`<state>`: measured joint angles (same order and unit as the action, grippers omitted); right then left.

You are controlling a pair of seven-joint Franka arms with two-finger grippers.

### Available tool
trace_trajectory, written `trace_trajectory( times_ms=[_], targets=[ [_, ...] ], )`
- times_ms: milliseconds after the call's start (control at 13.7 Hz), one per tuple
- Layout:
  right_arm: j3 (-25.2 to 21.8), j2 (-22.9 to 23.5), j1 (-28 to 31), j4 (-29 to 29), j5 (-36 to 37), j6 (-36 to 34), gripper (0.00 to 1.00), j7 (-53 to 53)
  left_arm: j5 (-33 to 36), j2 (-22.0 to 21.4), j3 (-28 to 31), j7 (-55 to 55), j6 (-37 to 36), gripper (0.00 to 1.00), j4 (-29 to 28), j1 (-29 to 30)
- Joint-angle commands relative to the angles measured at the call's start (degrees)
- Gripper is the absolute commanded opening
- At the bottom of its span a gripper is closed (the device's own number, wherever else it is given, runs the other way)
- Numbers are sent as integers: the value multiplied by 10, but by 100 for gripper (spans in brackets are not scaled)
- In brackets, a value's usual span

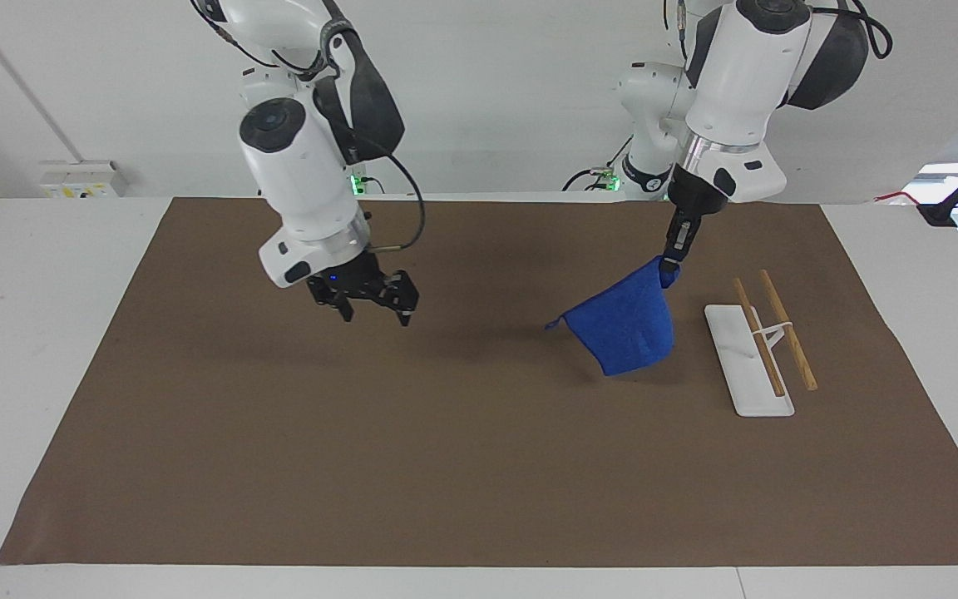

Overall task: Right arm passes towel to left arm to hang
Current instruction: 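Pull the towel with the left gripper while the right gripper withdraws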

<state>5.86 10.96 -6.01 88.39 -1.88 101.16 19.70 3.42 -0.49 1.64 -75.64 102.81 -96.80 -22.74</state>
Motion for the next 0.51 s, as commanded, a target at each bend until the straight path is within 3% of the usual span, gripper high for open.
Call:
trace_trajectory(
  times_ms=[0,219,437],
  targets=[
    [4,-64,53,-23,70,-108,100,-82,9,15,5,105,-19,0,34,74],
    [-4,-98,105,-38,81,-184,100,-172,11,44,5,210,13,0,77,155],
    [-20,-98,133,-54,57,-235,100,-200,7,36,4,315,124,0,17,240]
  ],
)
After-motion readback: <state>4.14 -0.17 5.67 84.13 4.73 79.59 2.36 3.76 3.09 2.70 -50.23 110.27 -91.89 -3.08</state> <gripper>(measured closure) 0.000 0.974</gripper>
